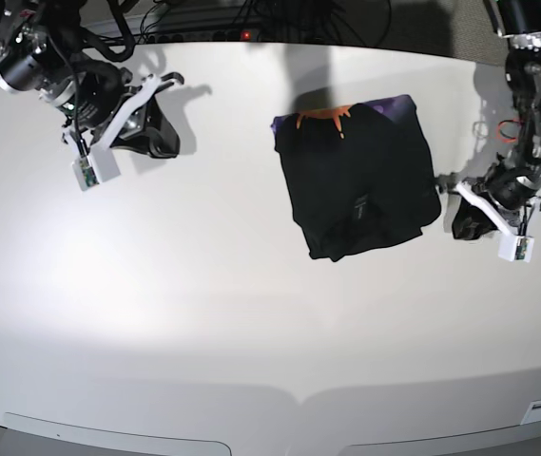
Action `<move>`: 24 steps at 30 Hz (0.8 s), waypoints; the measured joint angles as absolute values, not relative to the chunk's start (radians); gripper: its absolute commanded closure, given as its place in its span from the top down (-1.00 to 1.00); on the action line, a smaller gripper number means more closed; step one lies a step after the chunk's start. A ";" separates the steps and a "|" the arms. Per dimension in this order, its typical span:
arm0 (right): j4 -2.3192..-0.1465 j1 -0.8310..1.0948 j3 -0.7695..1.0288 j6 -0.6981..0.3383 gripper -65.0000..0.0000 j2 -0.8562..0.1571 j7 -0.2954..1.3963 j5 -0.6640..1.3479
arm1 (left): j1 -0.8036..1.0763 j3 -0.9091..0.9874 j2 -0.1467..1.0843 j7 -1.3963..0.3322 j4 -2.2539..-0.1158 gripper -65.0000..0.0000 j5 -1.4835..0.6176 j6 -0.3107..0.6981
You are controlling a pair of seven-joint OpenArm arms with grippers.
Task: Fold the T-shirt properly
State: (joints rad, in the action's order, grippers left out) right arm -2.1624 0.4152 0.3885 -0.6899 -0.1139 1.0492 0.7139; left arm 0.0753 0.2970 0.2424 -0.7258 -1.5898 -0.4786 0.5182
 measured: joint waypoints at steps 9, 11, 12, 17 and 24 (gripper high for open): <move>-2.205 0.517 0.527 -0.691 -1.00 -0.111 1.050 0.812 | 0.466 0.385 0.318 -0.641 -1.857 -1.00 -0.699 0.496; -2.207 0.557 0.583 -0.691 -1.00 -0.111 1.050 0.840 | 0.551 0.428 0.319 -0.628 -1.885 -1.00 -0.698 0.469; -2.208 0.582 0.607 -0.690 -1.00 -0.111 1.050 0.845 | 0.589 0.450 0.319 -0.630 -1.890 -1.00 -0.695 0.452; -2.209 0.720 0.710 -0.691 -1.00 -0.059 1.049 0.843 | 0.754 0.516 0.295 -0.654 -1.892 -1.00 -0.694 0.452; -2.132 0.873 0.751 -0.693 -1.00 0.056 0.974 0.669 | 0.898 0.530 0.198 -0.532 -1.824 -1.00 -0.484 0.462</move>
State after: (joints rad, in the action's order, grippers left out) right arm -2.1323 0.8734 0.7506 -0.6933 0.0559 0.9737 0.6693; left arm 0.8978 0.5301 0.1982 -0.5316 -1.8240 -0.4835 0.4618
